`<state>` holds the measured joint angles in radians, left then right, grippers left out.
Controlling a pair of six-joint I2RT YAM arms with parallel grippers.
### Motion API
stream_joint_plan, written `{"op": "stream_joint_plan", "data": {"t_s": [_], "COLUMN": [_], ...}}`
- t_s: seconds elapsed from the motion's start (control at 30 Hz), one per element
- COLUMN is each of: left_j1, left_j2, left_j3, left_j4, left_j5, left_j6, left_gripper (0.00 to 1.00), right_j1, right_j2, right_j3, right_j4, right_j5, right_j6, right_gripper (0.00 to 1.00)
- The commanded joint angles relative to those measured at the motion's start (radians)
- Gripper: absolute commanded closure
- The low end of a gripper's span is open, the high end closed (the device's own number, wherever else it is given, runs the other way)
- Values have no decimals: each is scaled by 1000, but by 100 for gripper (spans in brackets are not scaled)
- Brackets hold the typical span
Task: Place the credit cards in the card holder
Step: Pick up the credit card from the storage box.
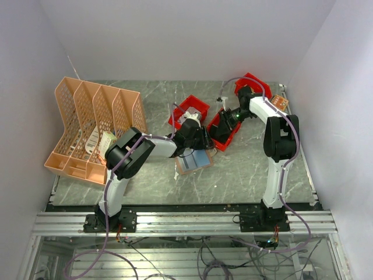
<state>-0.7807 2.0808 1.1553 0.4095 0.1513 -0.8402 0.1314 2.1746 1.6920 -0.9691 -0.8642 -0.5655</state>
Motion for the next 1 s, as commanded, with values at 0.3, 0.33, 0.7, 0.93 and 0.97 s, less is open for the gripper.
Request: {"op": "stream_joint_plan", "data": {"t_s": [0.3, 0.33, 0.7, 0.93, 0.97], "left_j1": [6, 6, 14, 17, 16], "left_j2": [7, 5, -63, -104, -106], "left_j3": [52, 52, 4, -20, -20], "left_j4": [10, 11, 16, 16, 13], "left_j5": [17, 19, 9, 1, 2], "left_j6": [44, 45, 54, 60, 60], "left_gripper": [49, 49, 49, 48, 48], "right_j1": [23, 23, -13, -66, -68], "right_j2": [5, 7, -50, -52, -51], "right_j3": [-35, -35, -49, -17, -14], "right_j4": [137, 140, 184, 164, 161], "right_j5": [-5, -9, -8, -74, -81], "right_j6": [60, 62, 82, 94, 96], "right_gripper": [84, 85, 100, 100, 100]}}
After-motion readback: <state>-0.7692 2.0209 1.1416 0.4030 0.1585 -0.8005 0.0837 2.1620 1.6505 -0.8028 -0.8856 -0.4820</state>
